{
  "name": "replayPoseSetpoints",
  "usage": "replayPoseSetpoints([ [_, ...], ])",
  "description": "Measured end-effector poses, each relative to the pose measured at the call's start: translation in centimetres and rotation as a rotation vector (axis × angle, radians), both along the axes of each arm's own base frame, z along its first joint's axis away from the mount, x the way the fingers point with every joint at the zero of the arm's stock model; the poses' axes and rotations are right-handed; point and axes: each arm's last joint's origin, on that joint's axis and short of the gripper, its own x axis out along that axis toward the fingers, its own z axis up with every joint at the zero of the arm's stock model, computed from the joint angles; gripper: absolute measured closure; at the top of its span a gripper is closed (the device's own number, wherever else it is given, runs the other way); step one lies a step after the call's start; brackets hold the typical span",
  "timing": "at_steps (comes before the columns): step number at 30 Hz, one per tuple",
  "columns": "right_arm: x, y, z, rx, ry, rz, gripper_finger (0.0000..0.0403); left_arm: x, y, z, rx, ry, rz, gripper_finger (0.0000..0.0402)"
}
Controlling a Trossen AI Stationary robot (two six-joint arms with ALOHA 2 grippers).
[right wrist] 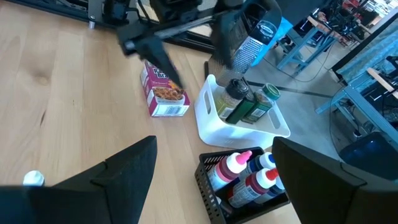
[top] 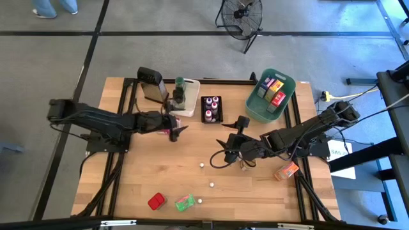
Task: Pick & Place Kitchen Items
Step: Put the purple cereal box into the green bin
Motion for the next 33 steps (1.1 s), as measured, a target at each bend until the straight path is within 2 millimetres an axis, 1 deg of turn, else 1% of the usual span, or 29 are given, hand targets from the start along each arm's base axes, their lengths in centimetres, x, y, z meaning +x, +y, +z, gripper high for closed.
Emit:
replayPoseSetpoints([
  [2, 0.0, 0.0, 0.0, 0.008, -0.003, -0.005, 0.0082, -0.8, -0.2, 0.9, -0.082, 0.158, -0.019, 0.0029],
  [4, 0.0, 0.0, 0.0, 0.008, -0.001, -0.006, 0.0082, -1.6, -0.2, 2.0, -0.178, 0.262, -0.02, 0.0029],
  [6, 0.0, 0.0, 0.0, 0.009, -0.002, -0.006, 0.0082, -2.4, -0.1, 3.0, -0.251, 0.348, 0.013, 0.0029],
  [9, 0.0, 0.0, 0.0, 0.01, -0.004, -0.006, 0.0082, -3.4, 0.3, 4.0, -0.292, 0.462, 0.071, 0.0029],
  [11, 0.1, 0.0, 0.1, 0.015, -0.016, -0.006, 0.0082, -3.7, 0.7, 4.2, -0.304, 0.514, 0.07, 0.0029],
  [15, 0.2, -0.2, 0.1, 0.026, -0.023, -0.004, 0.0082, -4.2, 1.4, 3.4, -0.396, 0.629, -0.003, 0.0029],
  [17, 0.3, -0.4, 0.1, 0.041, -0.02, 0.01, 0.0082, -4.3, 2.0, 2.8, -0.427, 0.685, 0.012, 0.0029],
  [26, 0.7, -0.9, 0.0, 0.091, 0.002, 0.067, 0.0082, -3.8, 5.2, 0.9, -0.461, 0.769, 0.091, 0.0029],
  [33, 0.6, -0.9, -0.1, 0.087, 0.016, 0.069, 0.0082, -3.3, 6.7, -1.2, -0.549, 0.859, 0.076, 0.0029],
])
